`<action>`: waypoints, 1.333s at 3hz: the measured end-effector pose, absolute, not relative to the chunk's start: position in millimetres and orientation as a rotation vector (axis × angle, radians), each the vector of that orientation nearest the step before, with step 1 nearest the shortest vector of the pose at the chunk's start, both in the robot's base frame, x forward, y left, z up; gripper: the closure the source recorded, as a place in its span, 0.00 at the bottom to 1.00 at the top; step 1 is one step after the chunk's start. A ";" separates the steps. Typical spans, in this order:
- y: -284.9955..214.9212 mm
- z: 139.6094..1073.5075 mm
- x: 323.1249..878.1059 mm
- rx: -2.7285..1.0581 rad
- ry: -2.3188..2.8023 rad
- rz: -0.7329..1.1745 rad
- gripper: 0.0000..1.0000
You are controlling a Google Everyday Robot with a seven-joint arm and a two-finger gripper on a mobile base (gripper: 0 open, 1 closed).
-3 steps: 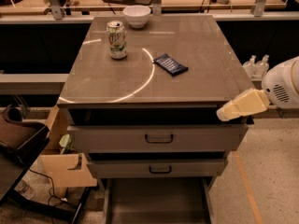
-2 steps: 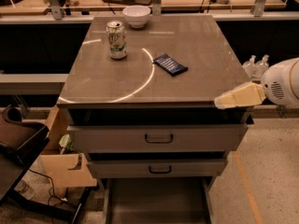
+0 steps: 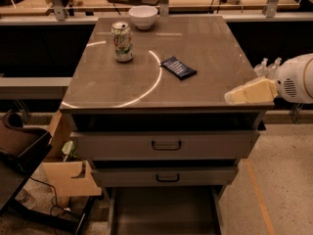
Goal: Place rxbar blueberry into bottom drawer
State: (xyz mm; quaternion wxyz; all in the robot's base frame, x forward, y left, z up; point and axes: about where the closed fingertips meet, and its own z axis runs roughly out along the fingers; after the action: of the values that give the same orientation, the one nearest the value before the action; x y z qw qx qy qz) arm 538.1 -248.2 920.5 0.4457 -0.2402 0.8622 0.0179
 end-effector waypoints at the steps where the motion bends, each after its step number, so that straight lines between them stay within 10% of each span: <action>1: -238.6 908.0 543.0 -0.601 2.129 0.111 0.00; 4: -167.7 835.7 625.9 -0.736 1.970 0.421 0.00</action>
Offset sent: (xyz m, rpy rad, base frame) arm 0.0686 0.0644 -0.0973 0.3184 0.0214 0.2299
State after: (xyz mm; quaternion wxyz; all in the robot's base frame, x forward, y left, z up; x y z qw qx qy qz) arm 625.9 -167.7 835.7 0.4782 -0.3014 0.8067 0.1725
